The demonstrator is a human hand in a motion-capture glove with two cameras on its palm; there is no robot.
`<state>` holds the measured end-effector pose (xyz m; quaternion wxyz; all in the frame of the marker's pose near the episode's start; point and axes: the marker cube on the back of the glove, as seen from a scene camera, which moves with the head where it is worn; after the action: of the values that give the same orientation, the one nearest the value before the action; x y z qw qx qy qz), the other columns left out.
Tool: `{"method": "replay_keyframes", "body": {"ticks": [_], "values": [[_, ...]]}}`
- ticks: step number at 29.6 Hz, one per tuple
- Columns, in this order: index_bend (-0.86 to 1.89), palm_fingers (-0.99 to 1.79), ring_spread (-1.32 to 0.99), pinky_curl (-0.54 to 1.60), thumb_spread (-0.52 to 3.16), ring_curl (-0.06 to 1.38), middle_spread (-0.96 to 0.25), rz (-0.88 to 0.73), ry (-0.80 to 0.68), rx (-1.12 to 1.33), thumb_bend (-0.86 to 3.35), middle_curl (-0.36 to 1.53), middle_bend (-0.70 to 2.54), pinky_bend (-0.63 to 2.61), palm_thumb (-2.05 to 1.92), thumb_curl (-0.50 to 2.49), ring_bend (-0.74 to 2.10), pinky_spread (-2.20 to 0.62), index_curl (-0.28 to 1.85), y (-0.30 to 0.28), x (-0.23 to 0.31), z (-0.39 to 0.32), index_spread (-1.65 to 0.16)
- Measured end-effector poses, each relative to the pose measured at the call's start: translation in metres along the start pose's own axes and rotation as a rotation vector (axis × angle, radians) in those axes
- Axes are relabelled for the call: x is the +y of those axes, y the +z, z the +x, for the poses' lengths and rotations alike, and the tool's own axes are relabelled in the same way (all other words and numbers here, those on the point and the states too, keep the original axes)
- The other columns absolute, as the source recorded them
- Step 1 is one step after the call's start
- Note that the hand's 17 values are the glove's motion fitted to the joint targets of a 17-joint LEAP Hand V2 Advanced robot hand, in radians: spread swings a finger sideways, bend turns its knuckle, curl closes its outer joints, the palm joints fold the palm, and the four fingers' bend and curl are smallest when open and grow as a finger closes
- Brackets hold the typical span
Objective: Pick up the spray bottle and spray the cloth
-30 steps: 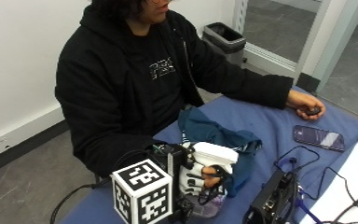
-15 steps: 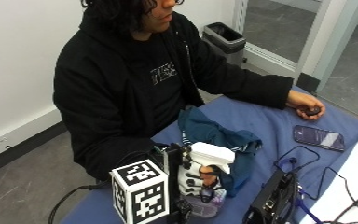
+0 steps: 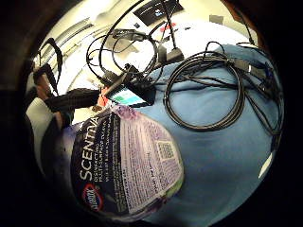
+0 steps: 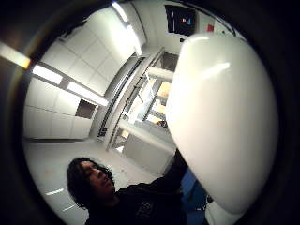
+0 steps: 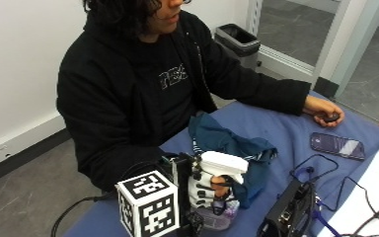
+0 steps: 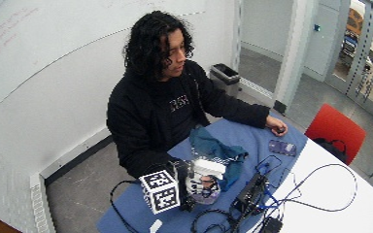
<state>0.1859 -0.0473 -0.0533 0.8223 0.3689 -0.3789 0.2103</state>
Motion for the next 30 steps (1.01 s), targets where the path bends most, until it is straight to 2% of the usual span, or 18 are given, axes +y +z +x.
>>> {"method": "replay_keyframes", "body": {"ticks": [8, 13, 17, 25, 30], "values": [[0.23, 1.32, -0.22, 0.43, 0.39, 0.50, -0.20, -0.013, -0.041, -0.075, -0.02, 0.53, 0.47, 0.47, 1.02, 0.72, 0.69, -0.30, 0.51, -0.018, 0.011, -0.011, -0.27], [0.23, 1.31, -0.22, 0.43, 0.38, 0.50, -0.20, -0.074, -0.054, -0.004, -0.02, 0.53, 0.48, 0.46, 1.02, 0.73, 0.68, -0.30, 0.53, -0.040, 0.014, -0.050, -0.27], [0.23, 1.31, -0.21, 0.43, 0.37, 0.50, -0.20, -0.269, -0.020, 0.172, -0.03, 0.53, 0.48, 0.45, 1.02, 0.74, 0.68, -0.28, 0.54, -0.040, 0.016, -0.080, -0.27], [0.22, 1.31, -0.22, 0.43, 0.37, 0.50, -0.19, -0.854, 0.074, 0.703, -0.03, 0.54, 0.48, 0.46, 1.02, 0.76, 0.67, -0.28, 0.55, 0.000, 0.044, -0.089, -0.27], [0.21, 1.30, -0.22, 0.43, 0.37, 0.50, -0.19, -1.066, 0.186, 0.869, -0.03, 0.54, 0.47, 0.46, 1.01, 0.77, 0.68, -0.28, 0.56, 0.021, 0.053, -0.076, -0.26]]}}
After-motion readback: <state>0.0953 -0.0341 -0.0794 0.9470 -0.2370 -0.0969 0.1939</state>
